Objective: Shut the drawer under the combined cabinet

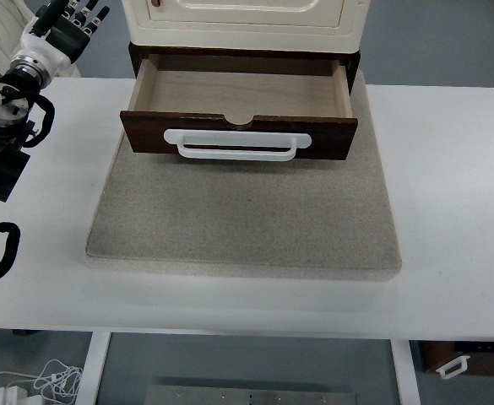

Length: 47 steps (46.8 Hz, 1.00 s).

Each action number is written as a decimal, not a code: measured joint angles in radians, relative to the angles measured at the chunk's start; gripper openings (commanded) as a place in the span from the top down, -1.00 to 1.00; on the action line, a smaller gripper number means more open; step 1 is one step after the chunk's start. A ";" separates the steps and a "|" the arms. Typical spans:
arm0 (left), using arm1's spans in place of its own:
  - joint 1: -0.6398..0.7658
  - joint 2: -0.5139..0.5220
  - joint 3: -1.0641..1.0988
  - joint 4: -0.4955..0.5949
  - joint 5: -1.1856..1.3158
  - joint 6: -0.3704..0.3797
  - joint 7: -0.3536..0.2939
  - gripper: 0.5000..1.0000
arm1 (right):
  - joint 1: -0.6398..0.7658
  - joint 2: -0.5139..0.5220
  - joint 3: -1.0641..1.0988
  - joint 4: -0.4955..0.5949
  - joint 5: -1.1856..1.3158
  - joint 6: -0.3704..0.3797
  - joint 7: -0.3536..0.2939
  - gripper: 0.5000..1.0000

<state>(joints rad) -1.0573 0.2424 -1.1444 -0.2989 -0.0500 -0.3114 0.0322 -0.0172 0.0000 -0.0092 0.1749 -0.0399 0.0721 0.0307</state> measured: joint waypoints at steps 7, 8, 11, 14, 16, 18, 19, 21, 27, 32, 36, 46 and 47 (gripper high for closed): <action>0.002 0.000 0.001 0.001 0.000 0.000 0.000 -0.99 | 0.000 0.000 0.000 0.000 0.000 0.000 0.000 -0.81; 0.002 0.000 0.001 0.001 -0.001 0.000 0.000 -0.99 | 0.000 0.000 0.000 0.000 0.000 0.000 0.000 -0.81; 0.002 0.001 0.001 0.001 -0.001 0.000 0.001 -0.99 | 0.000 0.000 0.000 0.000 0.000 0.000 0.000 -0.81; 0.001 0.001 0.001 0.001 -0.001 -0.002 0.006 -0.99 | 0.000 0.000 0.000 0.000 0.000 0.000 0.000 -0.81; -0.001 0.003 0.001 0.001 -0.001 -0.003 0.008 -0.99 | 0.000 0.000 0.000 0.000 0.000 0.000 0.000 -0.81; -0.003 0.008 0.002 0.002 -0.001 -0.003 0.009 -0.99 | 0.000 0.000 0.000 0.000 0.000 0.000 0.000 -0.81; -0.004 0.010 0.001 0.005 -0.001 -0.003 0.009 -0.99 | 0.000 0.000 0.000 0.000 0.000 0.000 0.000 -0.81; -0.006 0.013 0.000 0.012 -0.003 -0.003 0.009 -0.99 | 0.000 0.000 0.000 0.000 0.000 0.000 0.000 -0.81; -0.009 0.015 -0.001 0.033 -0.004 0.002 0.007 -0.99 | 0.000 0.000 0.000 0.000 0.000 0.000 0.000 -0.81; -0.009 0.019 -0.001 0.039 -0.004 0.003 -0.002 -0.99 | 0.000 0.000 0.000 0.000 0.000 0.000 0.000 -0.81; -0.009 0.025 -0.001 0.039 -0.004 0.005 -0.008 -0.99 | 0.000 0.000 0.000 0.000 0.000 0.000 0.000 -0.81; -0.005 0.026 0.016 0.029 0.012 0.004 -0.026 -0.99 | 0.000 0.000 0.000 0.000 0.000 0.000 0.000 -0.81; -0.005 0.025 0.024 0.029 0.012 0.005 -0.026 -0.99 | 0.000 0.000 0.000 0.000 0.000 0.000 0.000 -0.81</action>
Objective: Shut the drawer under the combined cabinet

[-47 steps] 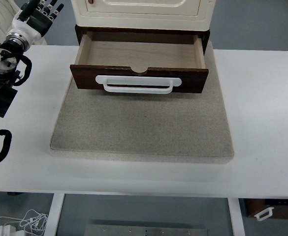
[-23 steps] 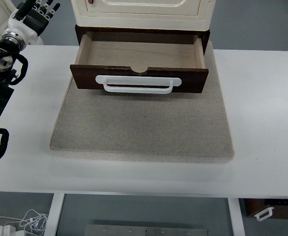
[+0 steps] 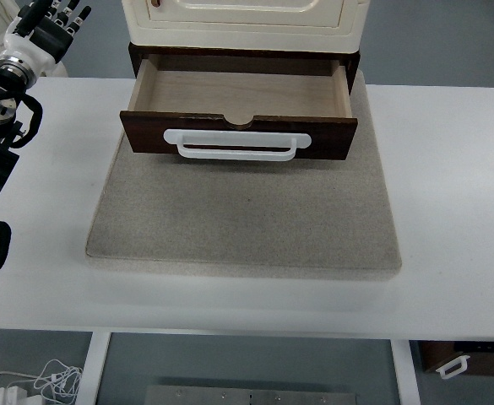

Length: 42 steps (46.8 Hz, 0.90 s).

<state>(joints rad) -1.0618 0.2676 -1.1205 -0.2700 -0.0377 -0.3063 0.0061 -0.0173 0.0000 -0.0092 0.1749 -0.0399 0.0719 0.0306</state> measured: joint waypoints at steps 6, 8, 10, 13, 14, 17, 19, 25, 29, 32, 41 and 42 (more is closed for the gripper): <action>-0.005 0.000 0.037 -0.001 -0.002 0.000 -0.001 -0.99 | 0.000 0.000 0.000 0.000 0.000 0.000 0.000 -0.81; -0.007 0.001 0.038 -0.002 -0.002 -0.002 -0.001 -0.99 | 0.000 0.000 0.000 0.000 0.000 0.000 0.000 -0.81; -0.007 0.001 0.039 -0.002 -0.002 -0.003 -0.001 -0.99 | 0.000 0.000 0.000 0.000 0.000 0.000 0.000 -0.81; -0.007 0.002 0.040 -0.005 -0.003 -0.004 -0.002 -0.99 | 0.000 0.000 0.000 0.000 0.000 0.000 0.000 -0.81; -0.007 0.002 0.040 -0.007 -0.003 -0.004 -0.003 -0.98 | 0.000 0.000 0.000 0.000 0.000 0.000 0.000 -0.81; -0.007 0.005 0.043 -0.021 -0.003 -0.003 -0.010 -0.99 | 0.000 0.000 0.000 0.000 0.000 0.000 0.000 -0.81; -0.007 0.006 0.044 -0.027 -0.003 -0.002 -0.013 -0.99 | 0.000 0.000 -0.001 0.000 0.000 0.000 0.000 -0.81; -0.027 0.013 0.043 -0.031 -0.002 0.003 -0.015 -0.98 | 0.000 0.000 0.000 0.000 0.000 0.000 0.000 -0.81; -0.037 0.015 0.043 -0.031 -0.001 0.004 -0.015 -0.98 | 0.000 0.000 0.000 0.000 0.000 0.000 0.000 -0.81; -0.042 0.015 0.043 -0.031 -0.001 0.001 -0.016 -0.99 | 0.000 0.000 0.000 0.000 0.000 0.000 0.000 -0.81; -0.060 0.023 0.044 -0.051 0.001 -0.003 -0.016 -0.99 | -0.001 0.000 0.000 0.000 0.000 0.000 0.000 -0.81; -0.062 0.029 0.044 -0.061 0.001 -0.003 -0.016 -0.99 | -0.001 0.000 0.000 0.000 0.000 0.000 0.000 -0.81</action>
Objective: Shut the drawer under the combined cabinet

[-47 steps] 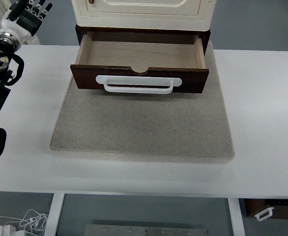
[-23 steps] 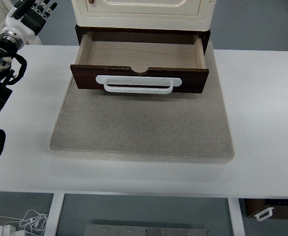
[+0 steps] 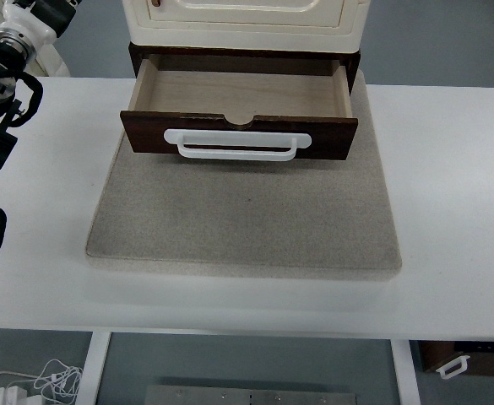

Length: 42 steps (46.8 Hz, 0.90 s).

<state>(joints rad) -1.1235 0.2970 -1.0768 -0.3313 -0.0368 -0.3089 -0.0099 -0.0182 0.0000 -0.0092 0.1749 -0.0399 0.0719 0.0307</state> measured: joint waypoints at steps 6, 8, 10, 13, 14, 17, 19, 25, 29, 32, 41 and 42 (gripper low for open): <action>-0.006 0.051 0.000 -0.088 0.003 0.000 0.001 -0.99 | 0.001 0.000 0.000 0.000 0.000 0.000 0.000 -0.81; -0.011 0.066 0.000 -0.115 0.010 0.000 0.001 -0.99 | 0.000 0.000 0.000 0.000 0.000 0.000 0.000 -0.81; -0.020 0.078 0.000 -0.130 0.025 0.000 0.001 -0.99 | 0.000 0.000 0.000 0.000 0.000 0.000 0.000 -0.81; -0.036 0.097 0.000 -0.151 0.061 -0.001 0.001 -0.98 | 0.000 0.000 0.000 0.000 0.000 0.000 0.000 -0.81; -0.041 0.103 0.000 -0.160 0.073 -0.001 0.001 -0.99 | 0.000 0.000 0.000 0.000 0.000 0.000 0.000 -0.81; -0.055 0.124 0.000 -0.201 0.107 -0.001 0.001 -0.98 | 0.001 0.000 0.000 0.000 0.000 0.000 0.000 -0.81; -0.061 0.139 0.000 -0.230 0.119 0.001 0.001 -0.98 | 0.001 0.000 0.000 0.000 0.000 0.000 0.000 -0.81; -0.085 0.184 0.000 -0.329 0.131 0.001 0.001 -0.98 | 0.001 0.000 0.000 0.000 0.000 0.000 0.000 -0.81; -0.112 0.211 -0.001 -0.407 0.132 0.008 0.001 -0.96 | 0.001 0.000 0.000 0.000 0.000 0.000 0.000 -0.81; -0.131 0.228 -0.001 -0.461 0.133 0.011 0.001 -0.96 | 0.000 0.000 0.000 0.000 0.000 0.000 0.000 -0.81; -0.169 0.261 0.007 -0.580 0.183 0.006 0.011 -0.97 | 0.001 0.000 0.000 0.000 0.000 0.000 0.000 -0.81; -0.170 0.261 0.014 -0.592 0.196 0.005 0.013 -0.97 | 0.001 0.000 0.000 0.000 0.000 0.000 0.000 -0.81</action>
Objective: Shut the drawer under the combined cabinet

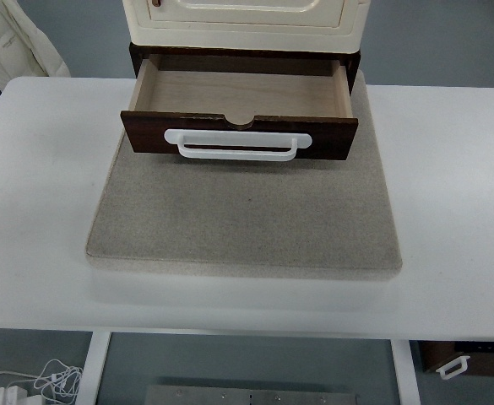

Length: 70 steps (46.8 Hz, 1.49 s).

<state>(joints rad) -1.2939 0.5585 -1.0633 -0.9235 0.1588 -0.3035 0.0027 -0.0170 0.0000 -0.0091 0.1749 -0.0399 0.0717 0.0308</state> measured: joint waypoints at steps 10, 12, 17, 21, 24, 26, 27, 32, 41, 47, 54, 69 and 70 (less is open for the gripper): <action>-0.033 0.023 0.119 -0.128 0.052 -0.005 0.002 -0.97 | 0.000 0.000 0.000 0.000 0.000 0.000 0.000 -0.81; -0.039 0.025 0.137 -0.151 0.053 -0.005 0.002 -0.97 | 0.000 0.000 0.000 0.000 0.000 0.000 0.000 -0.81; -0.064 0.043 0.216 -0.212 0.055 -0.008 0.002 -0.97 | 0.000 0.000 0.000 0.000 0.000 0.000 0.000 -0.81; -0.096 0.070 0.290 -0.276 0.055 -0.009 0.001 -0.97 | -0.001 0.000 0.000 0.000 0.000 0.000 0.000 -0.81; -0.112 0.084 0.334 -0.321 0.055 -0.010 0.000 -0.97 | 0.000 0.000 0.000 0.000 0.000 0.000 0.000 -0.81; -0.121 0.094 0.359 -0.353 0.055 -0.009 0.000 -0.97 | 0.000 0.000 0.000 0.000 0.000 0.000 0.000 -0.81; -0.125 0.097 0.368 -0.368 0.055 -0.008 0.000 -0.97 | 0.000 0.000 0.000 0.000 0.000 0.000 0.000 -0.81; -0.144 0.110 0.420 -0.430 0.055 -0.001 0.001 -0.97 | -0.001 0.000 0.000 0.000 0.000 0.000 0.000 -0.81; -0.169 0.119 0.524 -0.507 0.081 0.003 0.005 -0.98 | 0.000 0.000 0.000 0.000 0.000 0.000 0.000 -0.81; -0.182 0.119 0.597 -0.561 0.090 0.001 0.005 -0.97 | -0.001 0.000 0.000 0.000 0.000 0.000 0.000 -0.81; -0.225 0.109 0.677 -0.615 0.106 0.001 0.005 -0.98 | -0.001 0.000 0.000 0.000 0.000 0.000 0.000 -0.81; -0.250 0.070 0.849 -0.706 0.228 -0.003 0.010 -0.98 | -0.001 0.000 0.000 0.000 0.000 0.000 0.000 -0.81; -0.252 0.067 0.861 -0.712 0.237 -0.004 0.011 -0.98 | -0.001 0.000 0.000 0.000 0.000 0.000 0.000 -0.81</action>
<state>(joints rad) -1.5459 0.6255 -0.2027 -1.6351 0.3955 -0.3072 0.0135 -0.0185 0.0000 -0.0092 0.1749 -0.0399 0.0722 0.0308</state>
